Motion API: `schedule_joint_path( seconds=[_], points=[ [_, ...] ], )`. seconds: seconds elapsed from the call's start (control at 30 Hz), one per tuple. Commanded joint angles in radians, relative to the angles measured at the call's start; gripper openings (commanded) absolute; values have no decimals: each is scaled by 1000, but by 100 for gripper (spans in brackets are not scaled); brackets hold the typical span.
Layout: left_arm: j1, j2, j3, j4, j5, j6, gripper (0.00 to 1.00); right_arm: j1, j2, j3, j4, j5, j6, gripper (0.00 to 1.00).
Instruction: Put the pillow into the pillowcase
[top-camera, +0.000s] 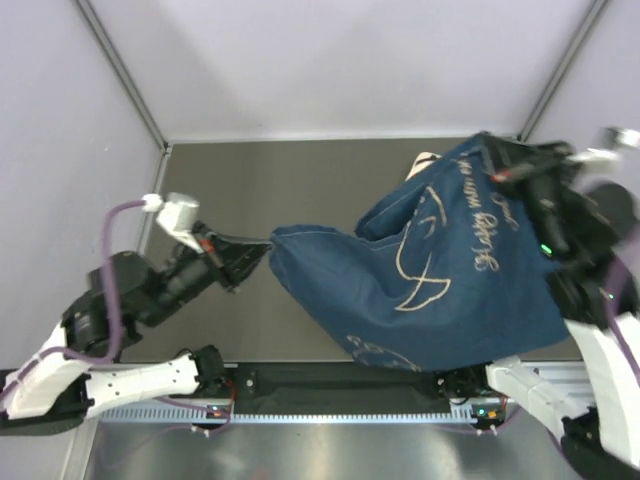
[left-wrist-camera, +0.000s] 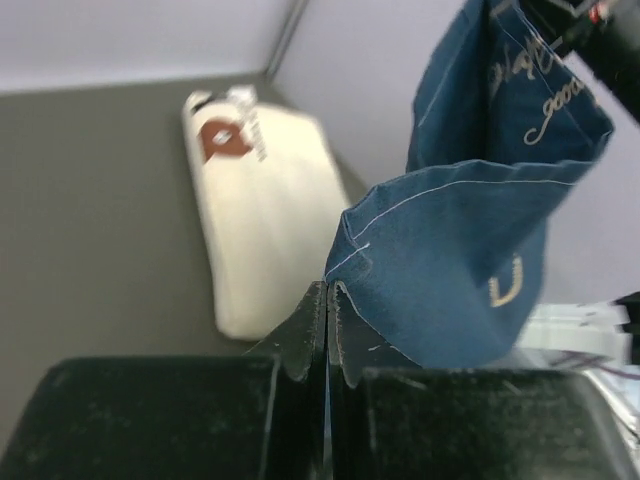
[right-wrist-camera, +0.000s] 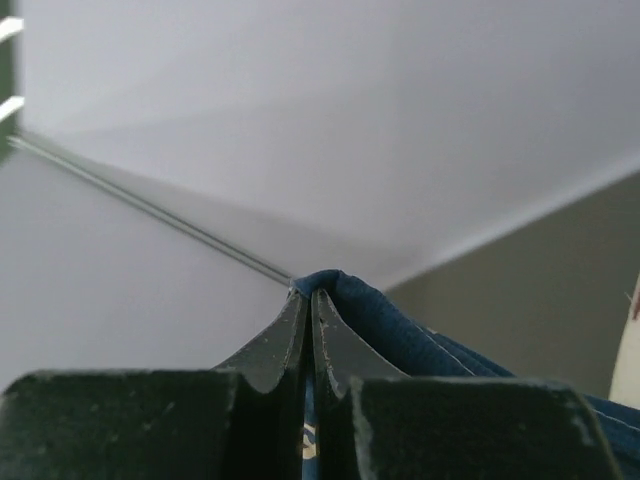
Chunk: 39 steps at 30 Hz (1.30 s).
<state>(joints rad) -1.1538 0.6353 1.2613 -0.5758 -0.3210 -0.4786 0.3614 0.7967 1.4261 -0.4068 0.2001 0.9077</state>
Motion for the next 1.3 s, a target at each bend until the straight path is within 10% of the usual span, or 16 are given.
schedule_joint_path(
  seconds=[0.0,0.17,0.37,0.57,0.93,1.27],
  points=[
    [-3,84,0,-113,-154,-69,0,-4,179,-143,72,-60,51,0],
    [64,222,-80,-46,-109,-49,0,39,292,-254,216,-45,68,0],
    [685,261,-178,-16,348,-28,0,80,387,-269,269,-88,48,0],
    [943,174,-101,-93,473,-6,0,208,398,-279,287,16,-7,0],
    [939,251,-197,379,1176,-230,0,-132,112,-181,60,65,-127,1],
    [603,363,-220,733,1030,-399,0,-157,53,80,147,26,-426,0]
  ],
)
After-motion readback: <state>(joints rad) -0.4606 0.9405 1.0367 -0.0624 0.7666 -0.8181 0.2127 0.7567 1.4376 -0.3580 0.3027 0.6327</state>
